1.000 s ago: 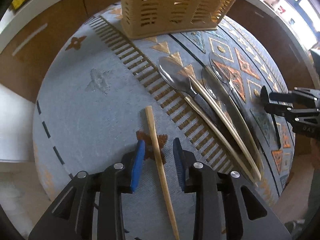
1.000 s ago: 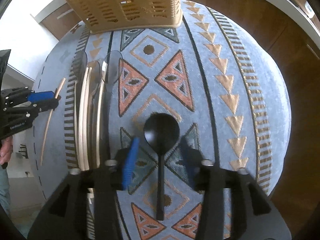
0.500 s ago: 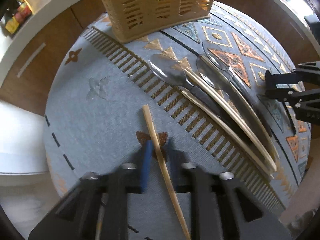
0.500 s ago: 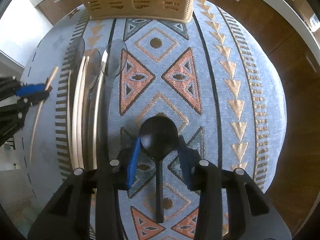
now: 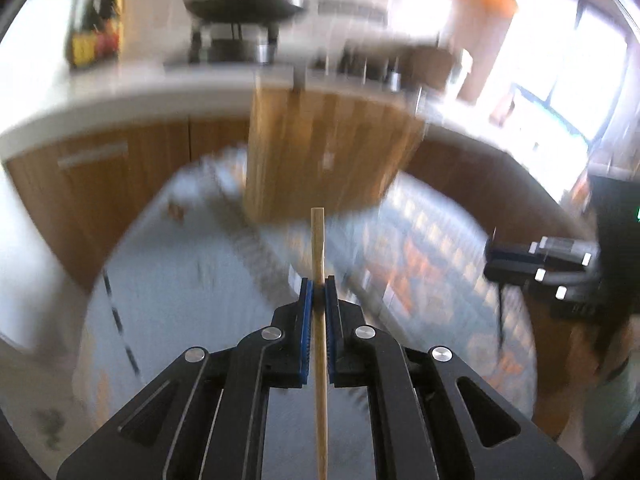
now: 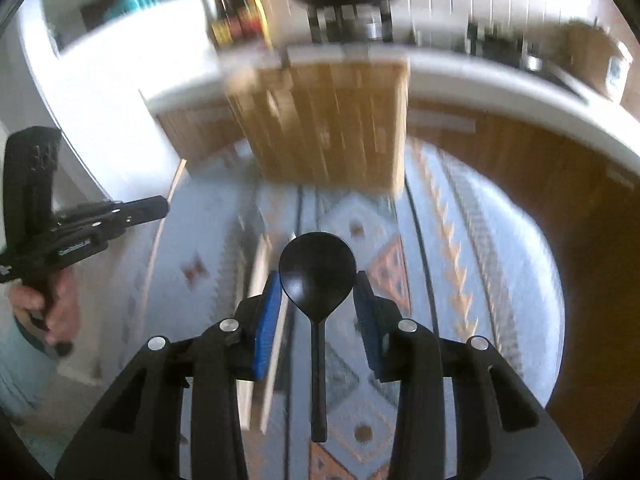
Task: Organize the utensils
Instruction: 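Carry the black spoon and chopstick to the caddy and release them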
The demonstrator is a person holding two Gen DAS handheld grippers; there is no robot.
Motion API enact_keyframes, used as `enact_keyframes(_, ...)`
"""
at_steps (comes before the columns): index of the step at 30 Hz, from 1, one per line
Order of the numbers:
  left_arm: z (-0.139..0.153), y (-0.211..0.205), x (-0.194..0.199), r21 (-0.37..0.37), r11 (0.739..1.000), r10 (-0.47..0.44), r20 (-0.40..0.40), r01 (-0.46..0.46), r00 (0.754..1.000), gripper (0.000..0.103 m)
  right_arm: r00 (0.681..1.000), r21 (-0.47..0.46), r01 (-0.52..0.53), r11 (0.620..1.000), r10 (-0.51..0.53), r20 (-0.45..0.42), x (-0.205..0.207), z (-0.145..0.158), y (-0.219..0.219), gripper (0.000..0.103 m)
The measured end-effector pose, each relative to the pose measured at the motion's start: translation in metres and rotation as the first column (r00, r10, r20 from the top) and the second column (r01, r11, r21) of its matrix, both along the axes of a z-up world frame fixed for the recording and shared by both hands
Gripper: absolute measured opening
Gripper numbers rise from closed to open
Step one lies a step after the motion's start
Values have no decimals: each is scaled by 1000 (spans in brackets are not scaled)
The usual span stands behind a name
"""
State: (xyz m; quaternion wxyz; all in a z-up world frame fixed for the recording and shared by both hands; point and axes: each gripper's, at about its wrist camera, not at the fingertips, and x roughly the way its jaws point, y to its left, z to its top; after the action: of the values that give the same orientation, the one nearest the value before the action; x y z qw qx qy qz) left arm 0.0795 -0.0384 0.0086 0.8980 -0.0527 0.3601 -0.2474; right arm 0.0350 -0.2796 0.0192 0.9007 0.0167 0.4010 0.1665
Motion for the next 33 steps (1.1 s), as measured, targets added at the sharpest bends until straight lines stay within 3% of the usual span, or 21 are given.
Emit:
enact_keyframes(3,39,4,-2,-109,993,63,176,-44,982,3,992,59,5,998,-13,129,0,32,0,34)
enact_keyframes(7,84,0,12,-210,973,169,357,-97,919,3,952,118,48,992,-81,296,17,79,0,34)
enact_keyframes(13,118,-14,51,-331,935,282,476,-128,833,3,861,190,120,974,-198,468,61,121,-2,34)
enact_keyframes(17,125,-30,68,-363,925,302,516,-115,802,4,772,209,204,957,-288,566,81,133,-10,34)
enact_keyframes(20,117,-47,85,-357,924,324,546,-134,773,4,728,232,256,938,-345,592,104,131,-21,34)
enact_keyframes(23,103,-61,103,-345,925,338,556,-159,759,4,744,228,262,938,-347,570,132,114,-28,34)
enact_keyframes(27,81,-72,125,-314,930,344,549,-193,762,4,771,218,261,940,-339,539,155,85,-31,34)
enact_keyframes(33,55,-70,135,-295,933,337,511,-207,791,4,804,228,254,940,-336,490,162,52,-34,35)
